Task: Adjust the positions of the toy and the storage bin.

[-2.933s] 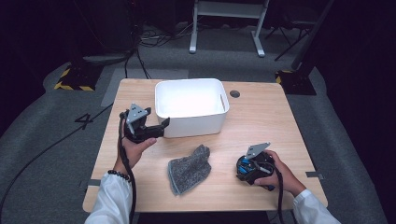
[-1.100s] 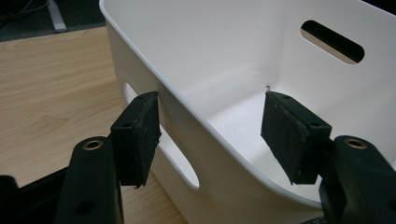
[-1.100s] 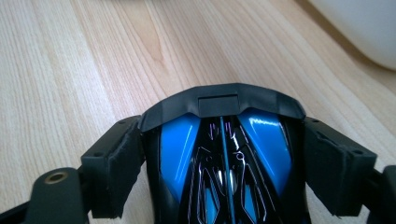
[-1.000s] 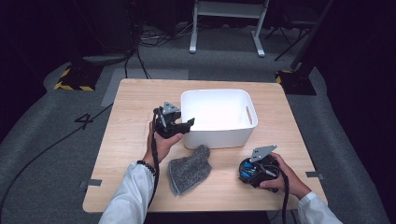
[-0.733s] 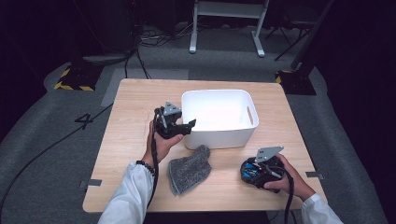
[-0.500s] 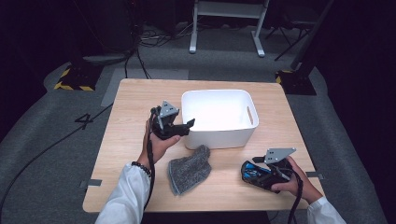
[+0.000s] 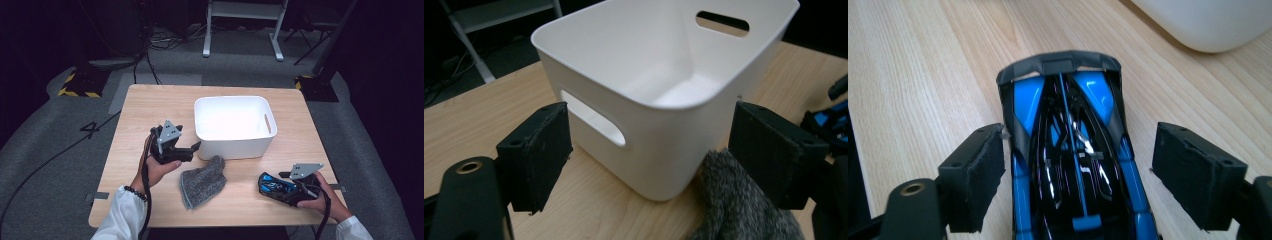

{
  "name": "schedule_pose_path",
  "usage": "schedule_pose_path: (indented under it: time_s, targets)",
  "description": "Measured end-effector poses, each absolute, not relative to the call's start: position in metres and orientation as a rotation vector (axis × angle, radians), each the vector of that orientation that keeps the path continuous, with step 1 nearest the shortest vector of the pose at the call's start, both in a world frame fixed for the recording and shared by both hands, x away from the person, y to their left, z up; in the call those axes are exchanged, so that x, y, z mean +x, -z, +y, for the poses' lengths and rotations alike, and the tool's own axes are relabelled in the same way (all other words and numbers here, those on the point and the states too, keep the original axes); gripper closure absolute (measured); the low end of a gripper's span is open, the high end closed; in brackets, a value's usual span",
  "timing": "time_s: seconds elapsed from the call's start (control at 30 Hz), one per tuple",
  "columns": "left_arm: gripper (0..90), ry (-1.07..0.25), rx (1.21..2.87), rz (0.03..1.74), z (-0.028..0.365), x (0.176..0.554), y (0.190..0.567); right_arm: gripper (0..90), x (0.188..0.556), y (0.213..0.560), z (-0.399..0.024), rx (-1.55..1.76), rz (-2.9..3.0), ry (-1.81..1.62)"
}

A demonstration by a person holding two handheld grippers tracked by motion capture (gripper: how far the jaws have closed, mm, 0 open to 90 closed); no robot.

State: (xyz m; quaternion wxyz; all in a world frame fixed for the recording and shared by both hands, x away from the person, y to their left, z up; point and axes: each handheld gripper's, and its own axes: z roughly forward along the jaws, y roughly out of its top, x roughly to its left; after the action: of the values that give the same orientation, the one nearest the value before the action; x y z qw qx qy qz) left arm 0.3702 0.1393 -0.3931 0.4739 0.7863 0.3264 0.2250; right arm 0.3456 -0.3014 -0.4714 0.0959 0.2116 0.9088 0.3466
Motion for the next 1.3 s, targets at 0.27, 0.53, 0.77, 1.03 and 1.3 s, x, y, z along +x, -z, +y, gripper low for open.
schedule_pose_path:
  time_s: [0.27,0.53,0.77,1.03,1.3]
  targets:
    - [15.8,-0.444,2.083,0.705,0.135,0.345,0.435,19.2,0.337,0.477,-0.331,0.674,2.686,-1.022]
    - [16.0,-0.337,2.248,0.664,0.124,0.335,0.474,17.5,0.327,0.492,-0.353,0.727,2.701,-1.035]
    - [16.1,-0.338,2.356,0.640,0.120,0.331,0.495,15.5,0.325,0.499,-0.353,0.711,2.682,-1.034]
    - [15.6,-0.310,2.324,0.641,0.128,0.334,0.503,20.7,0.325,0.501,-0.344,0.704,2.648,-1.053]
    - [15.6,-0.370,2.302,0.714,0.148,0.343,0.503,21.7,0.327,0.501,-0.345,0.678,2.654,-1.067]
